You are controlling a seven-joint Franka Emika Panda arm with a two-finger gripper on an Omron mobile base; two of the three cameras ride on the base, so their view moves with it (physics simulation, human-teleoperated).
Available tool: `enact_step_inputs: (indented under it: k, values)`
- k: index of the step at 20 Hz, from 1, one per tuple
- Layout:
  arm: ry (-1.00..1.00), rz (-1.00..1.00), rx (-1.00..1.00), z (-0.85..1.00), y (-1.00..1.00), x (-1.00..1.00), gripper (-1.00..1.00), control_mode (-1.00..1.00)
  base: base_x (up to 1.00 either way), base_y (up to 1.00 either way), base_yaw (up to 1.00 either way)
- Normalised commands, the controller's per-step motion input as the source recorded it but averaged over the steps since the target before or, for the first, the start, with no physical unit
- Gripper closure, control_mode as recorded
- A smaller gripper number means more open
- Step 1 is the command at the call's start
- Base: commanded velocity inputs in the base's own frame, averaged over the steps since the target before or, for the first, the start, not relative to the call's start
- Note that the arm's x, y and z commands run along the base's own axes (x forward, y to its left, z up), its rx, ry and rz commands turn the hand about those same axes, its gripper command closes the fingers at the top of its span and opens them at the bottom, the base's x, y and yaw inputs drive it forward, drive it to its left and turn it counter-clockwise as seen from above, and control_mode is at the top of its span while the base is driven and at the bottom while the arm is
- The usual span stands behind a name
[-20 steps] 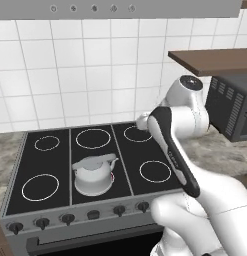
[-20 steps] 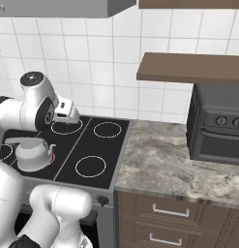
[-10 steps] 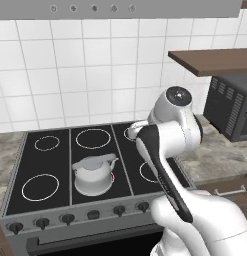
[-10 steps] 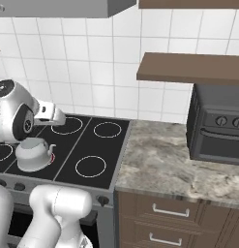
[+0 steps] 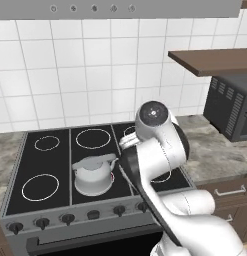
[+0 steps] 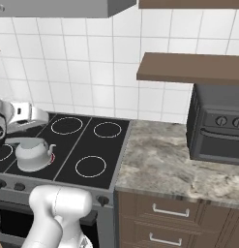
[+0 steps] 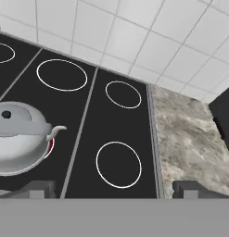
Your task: The kettle is done boiling. Turn off the stove, then wait for 300 timesteps before moving the kettle to the dining table.
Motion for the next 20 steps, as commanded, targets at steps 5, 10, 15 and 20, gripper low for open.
enact_step_inputs:
  k: [5,10,15,20]
  values:
    - [-0.01,0.04,-0.24,0.00,0.34,-0.17,-1.00,-1.00,0.00,0.00,0.00]
    - [0.00,0.06,-0.23,0.00,0.38,-0.16,-1.00,-1.00,0.00,0.00,0.00]
    - [0.00,0.07,-0.22,0.00,0.39,-0.13,-1.00,-1.00,0.00,0.00,0.00]
    - [0.00,0.07,-0.20,0.00,0.36,-0.12,-1.00,-1.00,0.00,0.00,0.00]
